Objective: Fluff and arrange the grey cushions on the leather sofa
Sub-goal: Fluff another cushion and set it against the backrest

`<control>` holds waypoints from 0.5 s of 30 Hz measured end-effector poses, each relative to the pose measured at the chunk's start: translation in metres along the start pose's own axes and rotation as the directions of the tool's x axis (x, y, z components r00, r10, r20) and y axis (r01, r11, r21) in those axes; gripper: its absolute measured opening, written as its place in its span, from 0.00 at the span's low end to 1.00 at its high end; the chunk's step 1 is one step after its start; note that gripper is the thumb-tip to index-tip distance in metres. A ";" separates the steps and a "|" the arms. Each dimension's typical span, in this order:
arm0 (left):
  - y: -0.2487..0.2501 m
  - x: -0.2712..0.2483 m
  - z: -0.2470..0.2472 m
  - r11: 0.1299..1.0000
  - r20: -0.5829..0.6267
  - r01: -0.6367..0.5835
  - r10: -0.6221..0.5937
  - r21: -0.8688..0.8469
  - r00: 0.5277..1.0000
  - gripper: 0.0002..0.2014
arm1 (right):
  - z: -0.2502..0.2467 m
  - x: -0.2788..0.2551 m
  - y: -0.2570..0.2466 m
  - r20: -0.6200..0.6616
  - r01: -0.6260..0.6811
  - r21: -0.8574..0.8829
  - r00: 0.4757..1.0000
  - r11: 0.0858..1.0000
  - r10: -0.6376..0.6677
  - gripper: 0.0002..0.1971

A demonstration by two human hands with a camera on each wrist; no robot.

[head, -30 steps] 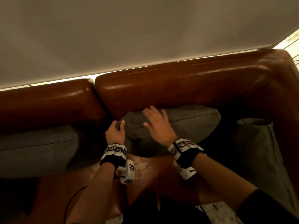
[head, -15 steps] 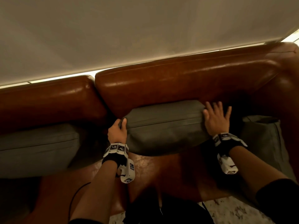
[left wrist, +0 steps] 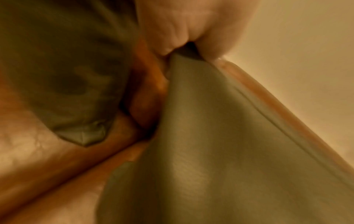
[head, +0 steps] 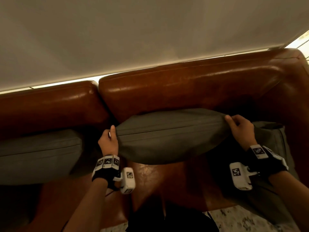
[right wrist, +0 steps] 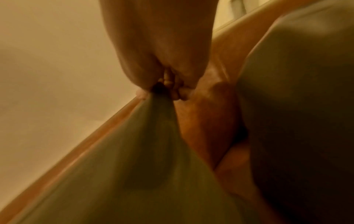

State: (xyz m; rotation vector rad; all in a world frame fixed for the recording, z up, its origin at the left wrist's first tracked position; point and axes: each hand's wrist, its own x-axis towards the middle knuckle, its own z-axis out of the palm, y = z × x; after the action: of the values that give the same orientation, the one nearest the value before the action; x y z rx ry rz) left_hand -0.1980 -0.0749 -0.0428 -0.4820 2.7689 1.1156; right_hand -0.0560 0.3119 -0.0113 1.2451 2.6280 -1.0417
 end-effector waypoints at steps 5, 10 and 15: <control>-0.005 0.000 0.000 0.998 0.133 0.005 -0.014 0.070 0.991 0.21 | -0.004 -0.004 0.016 0.028 -0.062 -0.050 0.998 0.997 0.064 0.20; -0.004 0.004 -0.003 0.993 0.171 0.041 -0.060 0.114 0.983 0.22 | -0.001 0.006 -0.003 -0.042 -0.088 0.026 0.995 0.996 0.089 0.20; 0.006 0.001 -0.001 0.986 0.201 0.154 -0.164 0.062 0.966 0.25 | 0.015 0.022 -0.001 0.112 -0.358 0.339 0.933 0.870 0.341 0.29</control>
State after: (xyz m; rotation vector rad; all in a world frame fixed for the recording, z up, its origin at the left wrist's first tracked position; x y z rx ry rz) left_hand -0.2015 -0.0715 -0.0382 -0.5396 2.5225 1.0017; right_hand -0.0746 0.3175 -0.0293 1.6593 2.1148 -1.4877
